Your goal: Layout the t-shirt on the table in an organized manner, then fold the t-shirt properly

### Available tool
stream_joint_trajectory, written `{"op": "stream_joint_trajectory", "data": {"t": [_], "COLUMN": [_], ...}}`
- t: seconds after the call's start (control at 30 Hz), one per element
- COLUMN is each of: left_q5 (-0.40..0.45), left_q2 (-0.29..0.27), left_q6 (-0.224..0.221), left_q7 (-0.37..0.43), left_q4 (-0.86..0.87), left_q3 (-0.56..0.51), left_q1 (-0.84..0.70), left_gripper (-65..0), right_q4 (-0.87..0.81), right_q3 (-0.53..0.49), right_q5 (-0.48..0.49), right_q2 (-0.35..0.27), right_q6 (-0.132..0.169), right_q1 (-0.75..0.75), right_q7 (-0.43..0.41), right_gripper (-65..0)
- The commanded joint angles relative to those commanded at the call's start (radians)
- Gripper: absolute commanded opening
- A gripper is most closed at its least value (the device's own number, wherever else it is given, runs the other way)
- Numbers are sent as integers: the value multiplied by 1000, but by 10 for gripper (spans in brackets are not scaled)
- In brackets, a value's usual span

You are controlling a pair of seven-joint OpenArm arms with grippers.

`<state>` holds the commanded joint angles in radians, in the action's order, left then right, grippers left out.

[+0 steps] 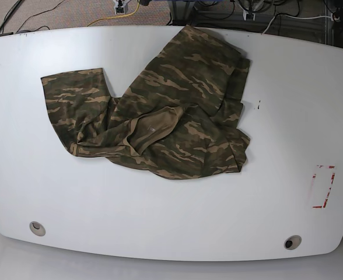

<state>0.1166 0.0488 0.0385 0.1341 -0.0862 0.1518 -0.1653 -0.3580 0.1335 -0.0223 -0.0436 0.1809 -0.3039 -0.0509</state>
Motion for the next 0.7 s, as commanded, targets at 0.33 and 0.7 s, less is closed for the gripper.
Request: {"op": "stream_joint_trajectory", "data": {"t": [0.33,0.7], "left_q5": [2,-1], "left_q2": [3,3], "left_q6": [0,-2], "left_q7": [12,33], "left_q4": [-4,-84], "left_q3": [-3,-3], "left_q1": [-19,-56], "left_gripper": [-405,-400], "right_q4": [-7,-78], "right_q3": [-1,0], "right_q5": [-4,-5], "right_q2": [-1,-2], "right_q6": [-1,4], "right_q1": [-19,-69], "right_q7": [-3,-22], "right_gripper": [-555,-554]}}
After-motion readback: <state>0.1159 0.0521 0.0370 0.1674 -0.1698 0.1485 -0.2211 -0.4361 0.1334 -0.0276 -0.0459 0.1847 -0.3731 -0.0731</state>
